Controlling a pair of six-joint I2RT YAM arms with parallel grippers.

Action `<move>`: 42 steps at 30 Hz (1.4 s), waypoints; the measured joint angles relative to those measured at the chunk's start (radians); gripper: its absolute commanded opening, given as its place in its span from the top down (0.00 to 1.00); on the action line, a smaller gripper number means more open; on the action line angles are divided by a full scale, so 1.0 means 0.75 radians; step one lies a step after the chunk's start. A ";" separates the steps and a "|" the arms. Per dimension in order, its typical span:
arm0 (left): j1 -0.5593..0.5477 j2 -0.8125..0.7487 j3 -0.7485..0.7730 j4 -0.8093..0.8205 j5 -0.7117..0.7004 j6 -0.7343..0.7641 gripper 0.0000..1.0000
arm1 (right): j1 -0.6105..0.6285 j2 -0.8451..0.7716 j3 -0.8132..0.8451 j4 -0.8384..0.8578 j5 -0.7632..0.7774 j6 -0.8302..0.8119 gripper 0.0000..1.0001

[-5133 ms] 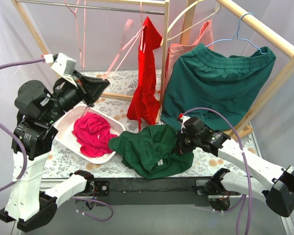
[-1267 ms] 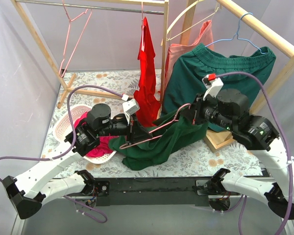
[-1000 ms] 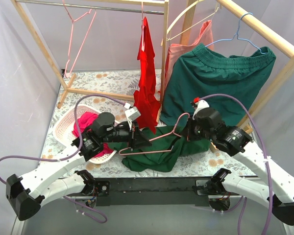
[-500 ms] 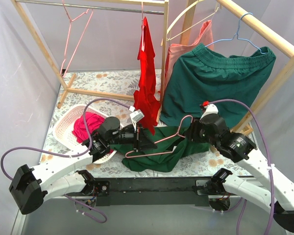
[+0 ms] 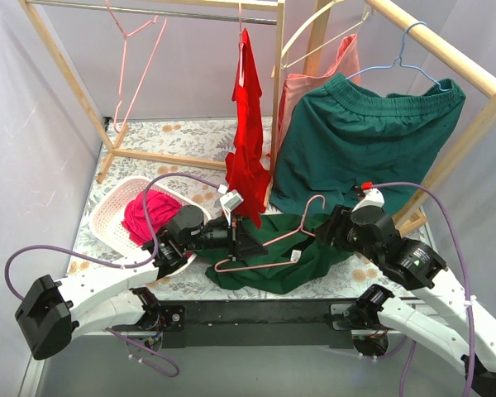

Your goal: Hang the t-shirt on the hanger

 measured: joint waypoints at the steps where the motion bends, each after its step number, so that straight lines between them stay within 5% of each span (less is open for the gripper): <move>1: -0.002 0.007 -0.001 0.002 -0.011 -0.003 1.00 | 0.000 0.007 0.000 -0.011 0.009 0.015 0.36; 20: -0.107 0.249 0.057 0.007 -0.133 -0.043 1.00 | 0.007 -0.113 0.065 0.041 0.011 -0.088 0.37; 27: -0.184 0.398 0.212 -0.032 -0.150 -0.020 1.00 | 0.007 0.065 0.066 0.152 -0.045 -0.142 0.40; 28: -0.193 0.409 0.225 -0.038 -0.154 -0.018 1.00 | 0.007 0.090 0.066 0.161 -0.048 -0.143 0.43; 31: -0.212 0.425 0.256 -0.067 -0.171 -0.014 1.00 | 0.007 0.128 0.050 0.193 -0.039 -0.157 0.71; 33: -0.216 0.434 0.279 -0.122 -0.182 -0.015 0.93 | -0.004 0.122 0.026 0.195 -0.011 -0.165 0.89; 34: -0.217 0.437 0.290 -0.149 -0.182 -0.015 0.72 | -0.006 0.121 0.013 0.196 0.004 -0.173 0.98; 37: -0.227 0.444 0.339 -0.234 -0.232 -0.015 0.44 | -0.004 0.113 -0.020 0.219 0.003 -0.180 0.99; 42: -0.240 0.413 0.481 -0.464 -0.477 -0.044 0.36 | 0.008 0.069 -0.043 0.241 -0.024 -0.176 0.99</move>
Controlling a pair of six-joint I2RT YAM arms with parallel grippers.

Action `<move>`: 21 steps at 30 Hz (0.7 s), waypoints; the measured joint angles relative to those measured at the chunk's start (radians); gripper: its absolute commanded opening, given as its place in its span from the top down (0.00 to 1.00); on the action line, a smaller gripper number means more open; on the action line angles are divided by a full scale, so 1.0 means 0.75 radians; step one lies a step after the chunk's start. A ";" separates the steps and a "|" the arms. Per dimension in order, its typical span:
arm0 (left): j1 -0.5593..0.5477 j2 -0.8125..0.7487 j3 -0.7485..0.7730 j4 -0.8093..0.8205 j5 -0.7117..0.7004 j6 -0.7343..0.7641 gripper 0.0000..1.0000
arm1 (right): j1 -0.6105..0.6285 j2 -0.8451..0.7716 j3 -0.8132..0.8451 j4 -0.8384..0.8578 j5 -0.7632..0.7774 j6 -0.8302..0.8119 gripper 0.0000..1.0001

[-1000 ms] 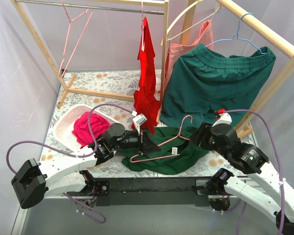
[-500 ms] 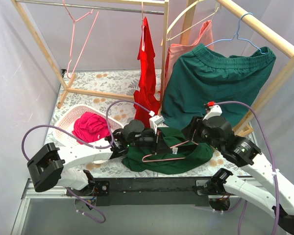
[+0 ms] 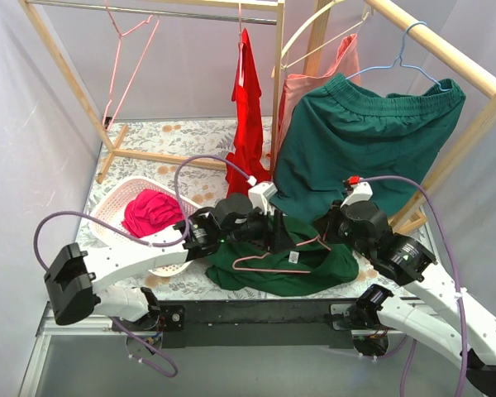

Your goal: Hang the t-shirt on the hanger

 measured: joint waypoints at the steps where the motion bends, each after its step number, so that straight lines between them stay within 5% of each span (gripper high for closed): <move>1: 0.000 -0.021 0.023 -0.065 -0.045 -0.007 0.36 | 0.000 -0.009 0.000 0.002 -0.004 0.000 0.99; 10: -0.005 -0.121 0.079 -0.584 -0.284 -0.087 0.42 | 0.000 -0.121 -0.036 0.019 -0.083 -0.038 0.99; 21: -0.151 0.350 0.298 -0.829 -0.385 -0.081 0.41 | 0.000 -0.226 -0.084 0.018 -0.157 -0.116 0.99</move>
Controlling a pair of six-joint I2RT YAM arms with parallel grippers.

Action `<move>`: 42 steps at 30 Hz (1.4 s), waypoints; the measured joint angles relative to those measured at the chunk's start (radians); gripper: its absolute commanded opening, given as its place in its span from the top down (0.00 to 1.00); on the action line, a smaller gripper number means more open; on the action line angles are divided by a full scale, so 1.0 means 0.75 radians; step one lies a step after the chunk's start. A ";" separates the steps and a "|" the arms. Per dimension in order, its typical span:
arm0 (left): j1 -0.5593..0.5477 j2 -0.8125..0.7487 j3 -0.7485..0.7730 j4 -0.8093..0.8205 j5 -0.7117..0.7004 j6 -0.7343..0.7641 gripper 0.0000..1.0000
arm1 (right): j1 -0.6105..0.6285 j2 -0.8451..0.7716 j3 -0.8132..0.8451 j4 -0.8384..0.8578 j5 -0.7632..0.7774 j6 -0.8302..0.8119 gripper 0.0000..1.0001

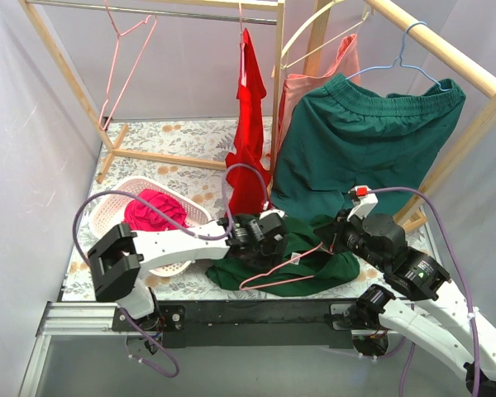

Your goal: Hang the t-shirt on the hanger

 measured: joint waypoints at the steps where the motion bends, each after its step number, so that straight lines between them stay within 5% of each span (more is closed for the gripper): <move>1: -0.010 0.027 0.016 -0.007 -0.013 0.001 0.41 | 0.000 -0.001 -0.001 0.000 0.001 0.000 0.99; 4: -0.041 0.092 0.033 -0.016 -0.059 0.006 0.46 | 0.000 0.000 -0.001 0.001 0.002 0.000 0.99; 15: -0.043 0.083 0.031 -0.092 -0.245 0.078 1.00 | 0.000 0.074 0.017 0.007 0.037 -0.003 0.99; 18: -0.038 0.003 0.022 -0.086 -0.245 0.100 0.98 | 0.000 0.146 0.062 0.000 0.042 -0.015 0.99; 25: -0.036 -0.149 -0.058 -0.006 -0.133 0.117 0.49 | 0.000 0.209 0.125 0.008 0.042 -0.049 0.99; 27: -0.036 -0.114 -0.058 0.020 -0.106 0.110 0.47 | 0.000 0.201 0.125 0.008 0.038 -0.052 0.99; 34: -0.036 0.104 -0.045 0.037 -0.107 0.053 0.53 | 0.000 0.133 0.109 0.005 0.037 -0.038 0.99; 42: -0.036 0.175 -0.025 0.026 -0.134 0.029 0.89 | 0.000 0.135 0.109 0.000 0.046 -0.037 0.99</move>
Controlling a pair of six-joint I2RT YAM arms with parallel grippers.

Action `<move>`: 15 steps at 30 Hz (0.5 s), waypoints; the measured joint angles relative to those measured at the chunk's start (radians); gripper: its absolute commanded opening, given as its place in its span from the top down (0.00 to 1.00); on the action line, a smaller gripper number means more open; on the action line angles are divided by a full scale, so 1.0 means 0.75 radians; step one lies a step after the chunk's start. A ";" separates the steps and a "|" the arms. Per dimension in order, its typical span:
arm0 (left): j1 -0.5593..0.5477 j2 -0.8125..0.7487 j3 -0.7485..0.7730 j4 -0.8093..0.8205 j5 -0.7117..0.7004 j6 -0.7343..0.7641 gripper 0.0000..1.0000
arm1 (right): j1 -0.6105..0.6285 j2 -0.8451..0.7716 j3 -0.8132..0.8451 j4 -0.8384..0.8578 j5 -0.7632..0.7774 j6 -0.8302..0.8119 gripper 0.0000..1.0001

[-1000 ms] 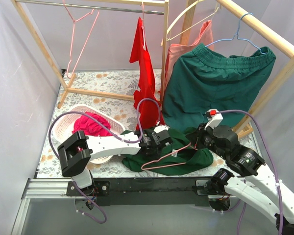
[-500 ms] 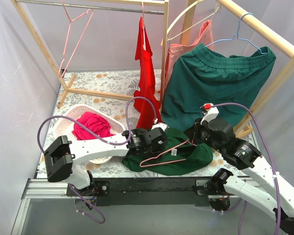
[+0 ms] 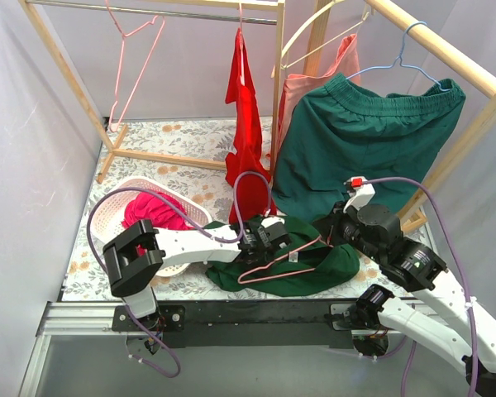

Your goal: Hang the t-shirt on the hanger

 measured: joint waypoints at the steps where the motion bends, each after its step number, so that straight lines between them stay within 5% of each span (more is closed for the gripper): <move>1: 0.001 -0.009 0.000 -0.004 -0.001 0.002 0.94 | 0.000 0.006 0.000 0.000 0.000 -0.001 0.99; 3: 0.001 -0.042 0.000 -0.018 -0.004 0.004 1.00 | 0.000 0.021 0.002 0.000 0.000 -0.002 0.99; 15: 0.020 -0.421 0.001 -0.100 0.008 0.012 1.00 | 0.000 0.192 0.186 -0.002 -0.020 -0.037 0.99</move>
